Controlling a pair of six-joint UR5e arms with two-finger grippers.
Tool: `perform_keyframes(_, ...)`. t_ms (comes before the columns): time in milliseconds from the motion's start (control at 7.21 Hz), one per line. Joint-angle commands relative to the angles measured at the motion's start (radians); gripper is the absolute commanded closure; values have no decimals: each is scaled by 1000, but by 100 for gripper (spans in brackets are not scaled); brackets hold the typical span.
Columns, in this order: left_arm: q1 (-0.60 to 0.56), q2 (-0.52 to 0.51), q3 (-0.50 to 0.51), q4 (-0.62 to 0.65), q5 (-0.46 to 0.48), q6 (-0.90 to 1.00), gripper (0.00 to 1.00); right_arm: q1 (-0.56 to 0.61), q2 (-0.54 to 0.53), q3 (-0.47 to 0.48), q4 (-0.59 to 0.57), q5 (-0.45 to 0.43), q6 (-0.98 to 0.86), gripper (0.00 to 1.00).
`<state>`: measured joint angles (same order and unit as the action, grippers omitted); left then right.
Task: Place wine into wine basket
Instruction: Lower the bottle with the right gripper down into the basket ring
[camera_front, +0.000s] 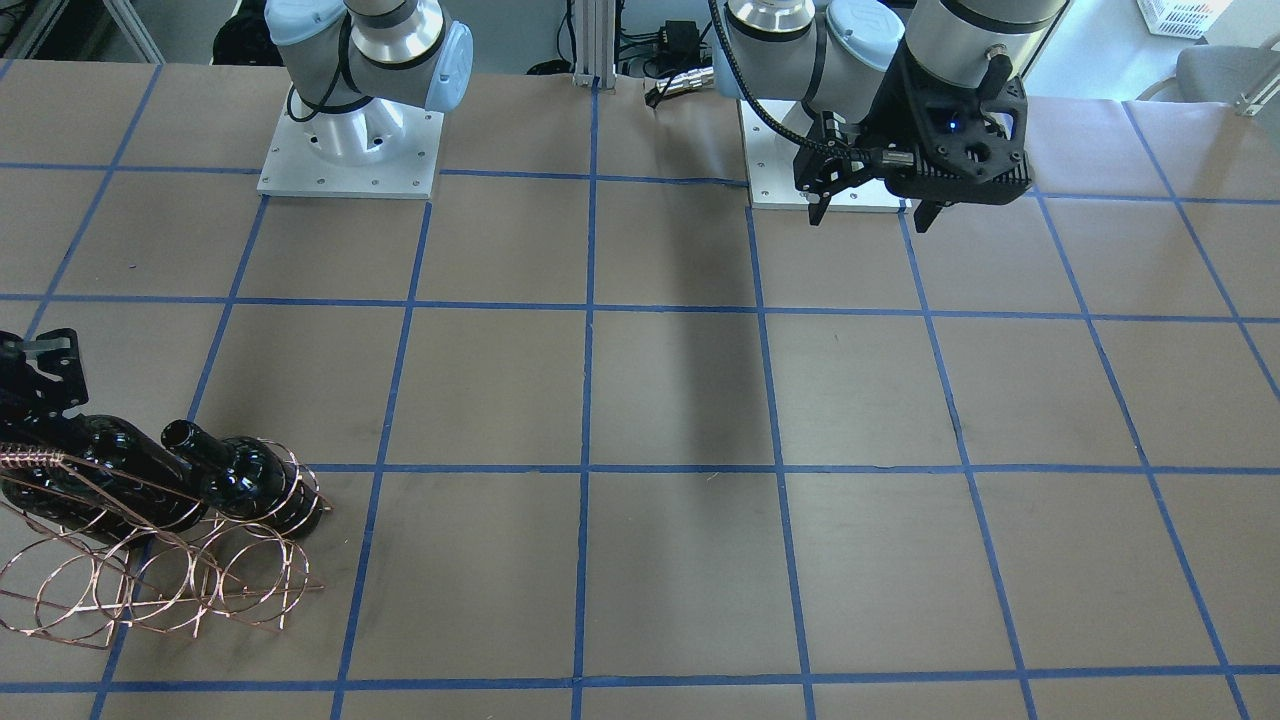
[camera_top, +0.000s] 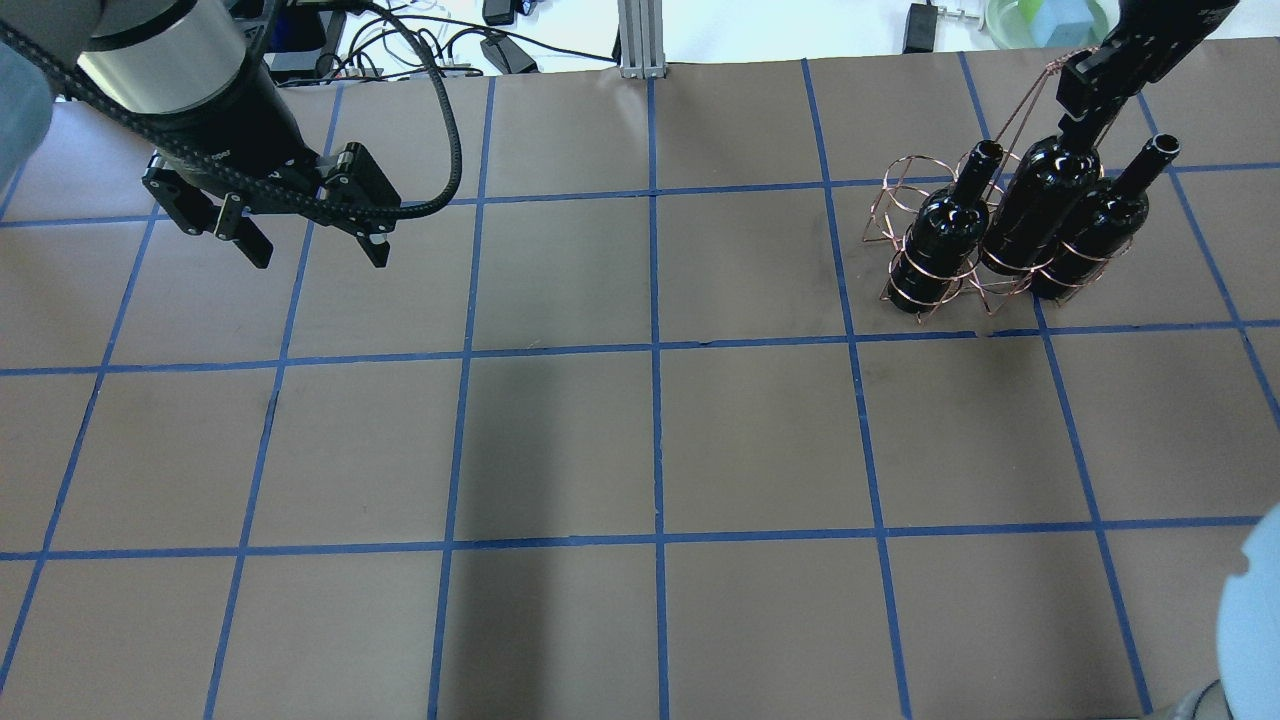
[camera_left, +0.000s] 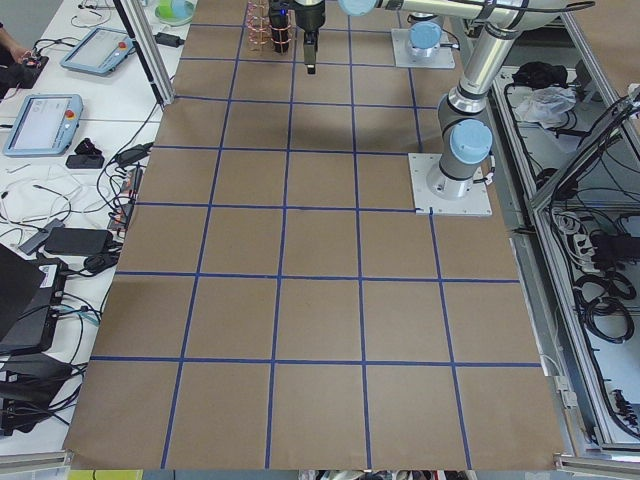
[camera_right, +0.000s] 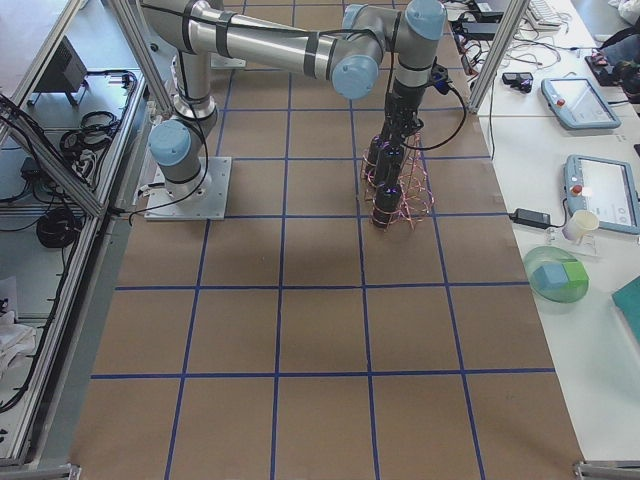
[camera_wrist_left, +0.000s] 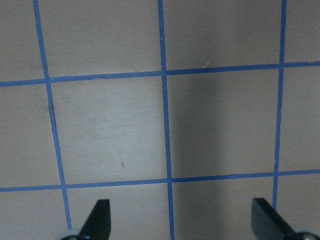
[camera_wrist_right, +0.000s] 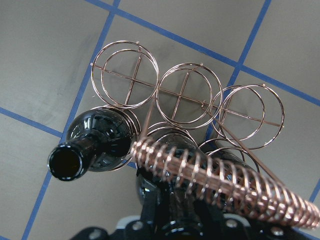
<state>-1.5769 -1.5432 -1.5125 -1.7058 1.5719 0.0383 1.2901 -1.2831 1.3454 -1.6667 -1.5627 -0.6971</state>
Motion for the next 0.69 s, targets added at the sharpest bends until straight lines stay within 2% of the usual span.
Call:
perform_keyframes(0,0,0,0,-2,0,0,0,0,2,21,-24,1,2,100)
perform_keyframes(555,0,0,0,0,0,0,0,0,4,44,-34,7,2,100)
